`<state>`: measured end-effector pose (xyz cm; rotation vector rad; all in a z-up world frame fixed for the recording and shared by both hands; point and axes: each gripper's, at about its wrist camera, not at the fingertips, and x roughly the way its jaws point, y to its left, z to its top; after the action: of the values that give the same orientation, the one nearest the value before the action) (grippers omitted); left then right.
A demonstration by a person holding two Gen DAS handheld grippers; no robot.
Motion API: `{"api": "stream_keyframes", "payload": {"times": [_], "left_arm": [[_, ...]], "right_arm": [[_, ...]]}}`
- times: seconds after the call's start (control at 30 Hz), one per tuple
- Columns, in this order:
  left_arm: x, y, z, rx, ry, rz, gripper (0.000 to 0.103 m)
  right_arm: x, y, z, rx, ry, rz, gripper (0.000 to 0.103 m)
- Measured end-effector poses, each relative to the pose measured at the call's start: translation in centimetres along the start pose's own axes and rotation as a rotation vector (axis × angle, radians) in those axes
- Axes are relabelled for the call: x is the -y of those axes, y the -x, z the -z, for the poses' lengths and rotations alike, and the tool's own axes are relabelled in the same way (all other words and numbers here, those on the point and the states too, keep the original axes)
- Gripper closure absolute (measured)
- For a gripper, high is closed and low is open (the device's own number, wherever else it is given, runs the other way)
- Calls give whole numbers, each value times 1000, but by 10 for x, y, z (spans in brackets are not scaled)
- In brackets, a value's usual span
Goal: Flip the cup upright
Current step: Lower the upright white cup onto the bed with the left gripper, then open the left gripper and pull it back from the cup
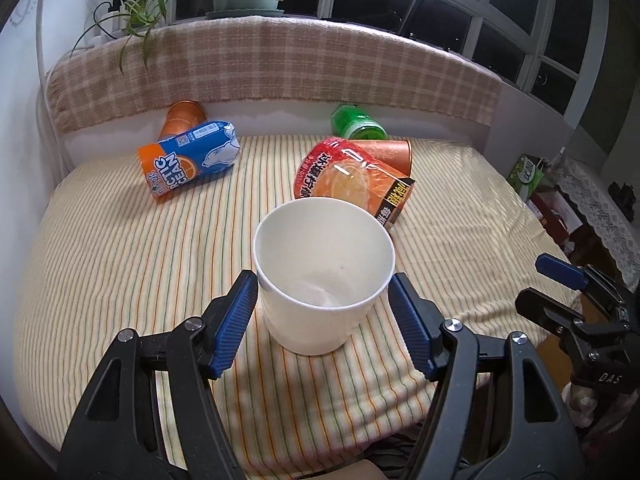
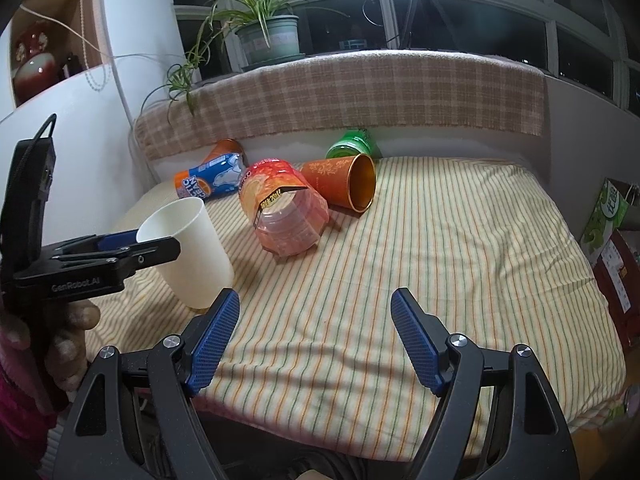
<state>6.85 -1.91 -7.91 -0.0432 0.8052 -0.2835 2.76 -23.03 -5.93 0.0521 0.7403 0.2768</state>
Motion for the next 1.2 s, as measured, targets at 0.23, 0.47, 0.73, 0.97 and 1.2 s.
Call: {"api": "stream_keyframes", "payload": {"times": [0.23,0.47,0.73,0.97,1.2], "left_arm": [[1,5,2,5,-4,7,33],[2,18,4,33,-13,6,22],[-1,49,6,125,-18,-41,15],[-4,89,8,265,-15,-99,11],[-15,121,12,396,32,-199,1]], "right_arm": [[0,2,0,5,2,1,25],[-2,6,0,21,-2,8,25],[-4,13,-7,66,-10,35,23],[-7,22,-19,121,-6,95,23],[-16,34,-30,198,28,188,21]]}}
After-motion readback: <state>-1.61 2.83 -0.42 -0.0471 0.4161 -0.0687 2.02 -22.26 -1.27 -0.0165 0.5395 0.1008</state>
